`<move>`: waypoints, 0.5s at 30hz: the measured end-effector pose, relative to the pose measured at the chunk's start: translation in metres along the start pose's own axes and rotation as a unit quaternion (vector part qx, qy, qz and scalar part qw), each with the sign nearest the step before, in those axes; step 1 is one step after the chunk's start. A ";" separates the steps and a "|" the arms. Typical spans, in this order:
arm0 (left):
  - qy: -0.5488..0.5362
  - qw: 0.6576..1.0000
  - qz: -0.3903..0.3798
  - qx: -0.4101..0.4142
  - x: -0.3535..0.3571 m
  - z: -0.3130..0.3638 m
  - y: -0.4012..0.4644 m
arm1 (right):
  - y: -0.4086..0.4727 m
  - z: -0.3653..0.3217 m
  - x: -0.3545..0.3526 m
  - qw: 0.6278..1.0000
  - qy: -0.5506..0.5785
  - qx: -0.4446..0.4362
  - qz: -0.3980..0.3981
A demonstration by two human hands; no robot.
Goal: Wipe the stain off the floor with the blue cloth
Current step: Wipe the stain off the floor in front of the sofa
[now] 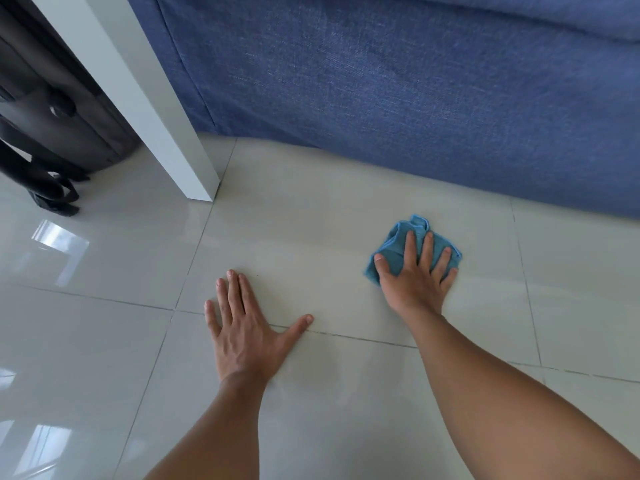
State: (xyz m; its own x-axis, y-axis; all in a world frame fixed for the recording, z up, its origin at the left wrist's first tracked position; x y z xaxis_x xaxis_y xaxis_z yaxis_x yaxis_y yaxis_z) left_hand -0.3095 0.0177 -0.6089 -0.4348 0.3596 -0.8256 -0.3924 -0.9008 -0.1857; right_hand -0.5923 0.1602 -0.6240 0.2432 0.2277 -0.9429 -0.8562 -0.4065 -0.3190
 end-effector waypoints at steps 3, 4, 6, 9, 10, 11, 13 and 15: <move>0.000 1.000 0.005 0.000 0.000 0.000 0.000 | -0.007 -0.006 0.002 1.000 -0.001 -0.007 -0.008; 0.002 1.000 0.006 -0.002 0.001 0.000 -0.001 | -0.009 -0.009 0.003 1.000 -0.003 -0.013 -0.007; 0.003 1.000 0.005 -0.004 0.001 -0.001 -0.001 | -0.012 -0.016 0.004 1.000 -0.009 -0.028 -0.008; -0.001 1.000 0.002 -0.004 0.002 -0.001 -0.001 | -0.015 -0.025 0.003 0.998 -0.013 -0.055 -0.013; -0.001 1.000 0.001 -0.004 0.002 -0.001 -0.001 | -0.016 -0.028 0.003 0.998 -0.013 -0.064 -0.016; -0.001 1.000 0.000 -0.005 0.003 -0.001 0.000 | -0.017 -0.032 0.003 0.997 -0.013 -0.073 -0.020; -0.001 1.000 0.001 -0.006 0.003 0.000 0.000 | -0.021 -0.041 0.002 0.996 -0.013 -0.087 -0.028; -0.003 1.000 -0.001 -0.008 0.004 0.000 0.001 | -0.024 -0.052 0.002 0.994 -0.010 -0.102 -0.035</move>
State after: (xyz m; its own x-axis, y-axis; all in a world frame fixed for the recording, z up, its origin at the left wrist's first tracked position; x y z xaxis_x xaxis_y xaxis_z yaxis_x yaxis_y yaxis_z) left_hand -0.3110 0.0181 -0.6125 -0.4384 0.3630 -0.8222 -0.3807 -0.9037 -0.1960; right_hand -0.5481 0.1244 -0.6231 0.2880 0.2790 -0.9161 -0.7267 -0.5593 -0.3989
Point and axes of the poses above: each hand's wrist, its own y-axis towards the middle knuckle, its own x-axis out of the palm, z = x × y, the point moved 9 cm from there along y, towards the middle knuckle, and after that the axes turned 15 degrees about -y, right-handed, at the moved point
